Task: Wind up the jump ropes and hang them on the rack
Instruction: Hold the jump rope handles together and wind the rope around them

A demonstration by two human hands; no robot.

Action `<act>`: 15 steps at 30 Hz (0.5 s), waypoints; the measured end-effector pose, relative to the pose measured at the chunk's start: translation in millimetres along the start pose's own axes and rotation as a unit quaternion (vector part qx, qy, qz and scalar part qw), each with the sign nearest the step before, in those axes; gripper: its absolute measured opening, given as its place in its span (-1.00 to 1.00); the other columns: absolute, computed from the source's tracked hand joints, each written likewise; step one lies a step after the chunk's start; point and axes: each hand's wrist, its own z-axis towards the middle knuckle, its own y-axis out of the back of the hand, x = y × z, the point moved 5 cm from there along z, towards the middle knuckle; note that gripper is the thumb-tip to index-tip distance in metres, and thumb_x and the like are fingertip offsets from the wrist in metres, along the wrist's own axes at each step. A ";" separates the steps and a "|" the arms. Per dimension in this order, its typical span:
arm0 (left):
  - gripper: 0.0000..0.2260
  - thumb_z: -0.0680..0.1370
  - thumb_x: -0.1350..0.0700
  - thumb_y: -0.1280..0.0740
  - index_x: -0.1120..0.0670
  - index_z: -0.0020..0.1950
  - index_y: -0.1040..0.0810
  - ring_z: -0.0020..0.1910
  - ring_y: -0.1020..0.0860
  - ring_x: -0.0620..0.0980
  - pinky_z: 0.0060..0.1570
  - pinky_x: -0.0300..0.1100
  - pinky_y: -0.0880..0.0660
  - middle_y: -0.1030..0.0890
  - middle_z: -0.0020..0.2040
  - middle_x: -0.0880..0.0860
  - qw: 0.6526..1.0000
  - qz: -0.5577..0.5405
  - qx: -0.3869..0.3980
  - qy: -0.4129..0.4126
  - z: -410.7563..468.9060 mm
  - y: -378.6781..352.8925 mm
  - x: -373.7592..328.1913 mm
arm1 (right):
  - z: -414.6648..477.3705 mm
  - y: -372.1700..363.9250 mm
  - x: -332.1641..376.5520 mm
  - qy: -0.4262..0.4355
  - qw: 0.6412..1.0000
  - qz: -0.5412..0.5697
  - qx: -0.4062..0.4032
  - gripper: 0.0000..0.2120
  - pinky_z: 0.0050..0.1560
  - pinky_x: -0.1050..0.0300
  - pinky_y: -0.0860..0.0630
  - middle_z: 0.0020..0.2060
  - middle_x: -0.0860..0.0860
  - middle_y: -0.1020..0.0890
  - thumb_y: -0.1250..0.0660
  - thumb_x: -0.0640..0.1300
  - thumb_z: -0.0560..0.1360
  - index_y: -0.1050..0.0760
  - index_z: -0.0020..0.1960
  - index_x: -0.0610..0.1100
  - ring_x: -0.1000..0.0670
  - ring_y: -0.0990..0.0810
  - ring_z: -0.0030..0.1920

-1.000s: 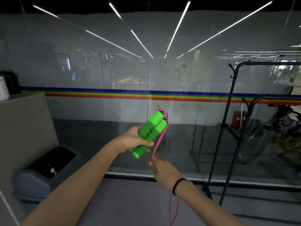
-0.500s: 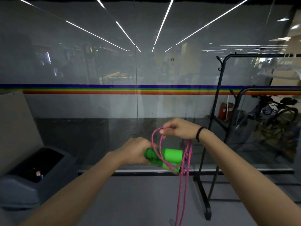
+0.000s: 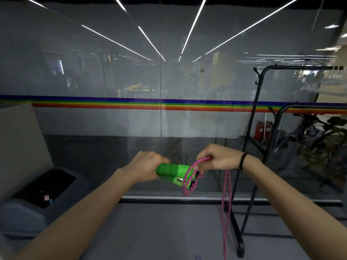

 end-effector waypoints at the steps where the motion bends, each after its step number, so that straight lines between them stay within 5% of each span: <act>1: -0.87 0.41 0.07 -0.32 -0.05 -0.05 -0.51 0.06 -0.57 0.07 -0.16 -0.12 -0.38 -0.64 -0.04 -0.02 1.000 -0.001 0.007 0.001 0.5 -1.8 -2.8 | 1.0 -1.9 6.9 0.010 0.999 0.044 0.022 -0.79 -0.29 0.30 -0.27 -0.49 0.13 -0.51 -0.35 0.02 0.43 -0.60 -0.22 -0.11 0.17 -0.42 -0.41; 3: -0.85 0.41 0.06 -0.33 -0.03 -0.03 -0.52 0.07 -0.57 0.09 -0.13 -0.12 -0.41 -0.65 -0.03 0.01 1.000 0.004 0.016 -0.001 2.0 -2.4 -9.9 | 2.5 -4.3 19.5 0.029 0.987 0.138 0.082 -0.76 -0.35 0.20 -0.18 -0.44 -0.06 -0.38 -0.31 0.07 0.40 -0.57 -0.20 -0.10 0.00 -0.33 -0.41; 7: -0.78 0.41 0.02 -0.38 -0.04 0.04 -0.54 0.06 -0.56 0.09 -0.06 -0.11 -0.45 -0.65 -0.01 0.05 0.999 -0.037 0.001 -0.035 1.7 6.3 -29.3 | 14.8 4.3 16.7 -0.009 0.970 0.241 0.041 -0.63 -0.50 0.31 -0.06 -0.45 0.06 -0.20 -0.09 0.13 0.55 -0.47 -0.23 -0.09 0.15 -0.14 -0.51; 12: -0.70 0.28 0.03 -0.52 -0.05 -0.01 -0.60 -0.18 -0.57 -0.04 -0.19 -0.17 -0.46 -0.62 -0.25 -0.06 0.977 -0.199 -0.080 0.009 -1.4 23.5 -26.2 | 15.4 -12.9 -9.0 -0.020 0.945 0.314 -0.092 -0.88 -0.36 0.43 -0.50 -0.31 0.07 -0.65 -0.25 -0.20 0.47 -0.57 -0.10 -0.17 0.27 -0.55 -0.46; 15: -0.74 0.18 0.04 -0.57 -0.04 -0.24 -0.57 -0.33 -0.50 -0.07 -0.29 -0.22 -0.38 -0.53 -0.40 -0.12 0.965 -0.237 -0.099 0.061 -2.4 23.0 -10.9 | 10.6 -28.1 -22.9 -0.042 0.935 0.326 -0.133 -0.83 -0.34 0.44 -0.49 -0.43 0.15 -0.63 -0.21 -0.38 0.49 -0.54 -0.07 -0.21 0.24 -0.59 -0.39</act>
